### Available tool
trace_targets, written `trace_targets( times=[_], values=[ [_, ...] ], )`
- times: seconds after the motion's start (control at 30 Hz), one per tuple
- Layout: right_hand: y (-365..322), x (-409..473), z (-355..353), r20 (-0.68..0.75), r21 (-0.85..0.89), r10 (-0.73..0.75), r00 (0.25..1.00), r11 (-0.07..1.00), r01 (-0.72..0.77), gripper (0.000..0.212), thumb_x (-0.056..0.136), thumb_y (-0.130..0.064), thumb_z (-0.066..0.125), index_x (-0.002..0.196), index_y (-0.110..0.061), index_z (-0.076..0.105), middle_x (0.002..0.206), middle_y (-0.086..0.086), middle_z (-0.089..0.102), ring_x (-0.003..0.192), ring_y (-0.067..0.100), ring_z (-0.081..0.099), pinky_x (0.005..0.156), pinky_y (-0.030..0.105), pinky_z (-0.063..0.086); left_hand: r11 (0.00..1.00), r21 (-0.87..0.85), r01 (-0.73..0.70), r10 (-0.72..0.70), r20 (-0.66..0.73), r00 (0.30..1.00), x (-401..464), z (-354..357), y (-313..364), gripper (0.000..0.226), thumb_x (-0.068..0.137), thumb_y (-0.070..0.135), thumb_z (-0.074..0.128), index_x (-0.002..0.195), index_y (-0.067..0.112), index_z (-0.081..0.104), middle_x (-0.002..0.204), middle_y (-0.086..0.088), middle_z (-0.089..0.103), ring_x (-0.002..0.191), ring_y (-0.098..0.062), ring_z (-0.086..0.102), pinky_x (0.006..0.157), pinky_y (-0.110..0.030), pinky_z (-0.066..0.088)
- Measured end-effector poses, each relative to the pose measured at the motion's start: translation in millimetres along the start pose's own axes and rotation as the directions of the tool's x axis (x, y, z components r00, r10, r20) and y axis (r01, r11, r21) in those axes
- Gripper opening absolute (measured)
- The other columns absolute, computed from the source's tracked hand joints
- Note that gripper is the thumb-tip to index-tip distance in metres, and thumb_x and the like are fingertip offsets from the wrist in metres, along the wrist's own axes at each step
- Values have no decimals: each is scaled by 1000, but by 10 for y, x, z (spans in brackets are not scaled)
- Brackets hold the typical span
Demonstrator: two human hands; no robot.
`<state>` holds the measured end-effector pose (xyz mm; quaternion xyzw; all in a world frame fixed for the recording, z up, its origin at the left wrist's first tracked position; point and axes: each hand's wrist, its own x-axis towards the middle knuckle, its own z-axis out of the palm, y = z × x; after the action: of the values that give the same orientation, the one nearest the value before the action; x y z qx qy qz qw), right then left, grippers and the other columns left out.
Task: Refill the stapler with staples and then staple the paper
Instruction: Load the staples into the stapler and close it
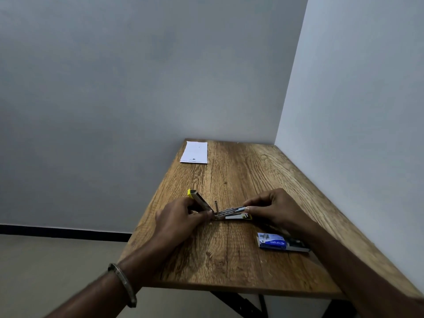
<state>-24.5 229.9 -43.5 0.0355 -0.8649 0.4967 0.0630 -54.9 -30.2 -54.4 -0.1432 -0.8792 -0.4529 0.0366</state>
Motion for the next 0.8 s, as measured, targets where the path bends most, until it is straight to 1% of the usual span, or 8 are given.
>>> trace_targets(
  times=[0.13, 0.3, 0.37, 0.5, 0.63, 0.7, 0.77, 0.8],
  values=[
    [2, -25, 8, -4, -1, -13, 1000, 1000, 13, 10, 81, -23, 79, 90, -27, 80, 87, -6, 79, 82, 10, 74, 67, 19, 56, 1000, 5, 5, -5, -9, 1000, 0, 3, 0, 14, 78, 50, 74, 87, 40, 70, 92, 21, 68, 96, -6, 63, 100, -50, 45],
    [-5, -42, 16, -2, 19, -3, 1000, 1000, 3, 10, 83, -20, 78, 91, -24, 80, 85, -6, 79, 77, 6, 73, 61, 11, 51, 1000, 5, 10, -10, -15, 1000, 0, 4, -8, 21, 78, 51, 74, 93, 36, 73, 96, 17, 72, 96, -7, 63, 99, -51, 44],
    [-8, -46, 19, 0, 32, 3, 1000, 999, -3, 10, 83, -19, 77, 91, -24, 80, 85, -5, 79, 77, 7, 73, 62, 13, 51, 1000, 4, 16, -16, -8, 1000, -3, 5, 0, 19, 78, 51, 74, 90, 37, 72, 93, 19, 69, 96, -7, 63, 99, -51, 44],
    [-3, -30, 30, -2, 8, 1, 1000, 1000, -1, 11, 84, -18, 77, 93, -22, 78, 89, -3, 79, 84, 11, 74, 70, 22, 55, 1000, 5, 20, -20, 6, 1000, -11, -5, 16, 13, 78, 51, 74, 81, 41, 66, 90, 22, 66, 96, -7, 62, 101, -53, 43],
    [-48, -34, -9, 6, 102, 24, 1000, 995, -24, 22, 80, -12, 79, 101, -19, 76, 95, 0, 79, 91, 15, 74, 76, 26, 59, 1000, -1, 16, -16, 3, 1000, -23, -10, 29, 13, 78, 50, 74, 83, 40, 67, 93, 21, 68, 97, -6, 62, 103, -54, 41],
    [-114, -21, -3, -53, 25, -51, 997, 998, 53, 26, 80, -13, 79, 104, -22, 75, 98, -6, 78, 94, 8, 73, 79, 23, 58, 1000, 3, 19, -19, 1, 1000, -29, -17, 39, 13, 78, 50, 74, 82, 41, 66, 95, 19, 70, 97, -6, 63, 103, -54, 41],
    [-216, 8, 54, -106, -135, -180, 978, 977, 165, 23, 82, -17, 77, 104, -24, 75, 100, -11, 77, 93, -2, 70, 82, 17, 54, 1000, 7, 23, -23, 2, 1000, -26, -20, 45, 13, 79, 50, 74, 83, 41, 65, 98, 18, 71, 98, -7, 63, 103, -54, 41],
    [-286, 24, 103, -95, -231, -253, 963, 946, 226, 21, 83, -20, 77, 104, -25, 76, 102, -13, 75, 93, -6, 68, 82, 13, 50, 1000, 10, 25, -25, 4, 1000, -25, -19, 46, 13, 79, 50, 74, 82, 41, 65, 96, 19, 70, 97, -7, 62, 102, -54, 42]
  ],
)
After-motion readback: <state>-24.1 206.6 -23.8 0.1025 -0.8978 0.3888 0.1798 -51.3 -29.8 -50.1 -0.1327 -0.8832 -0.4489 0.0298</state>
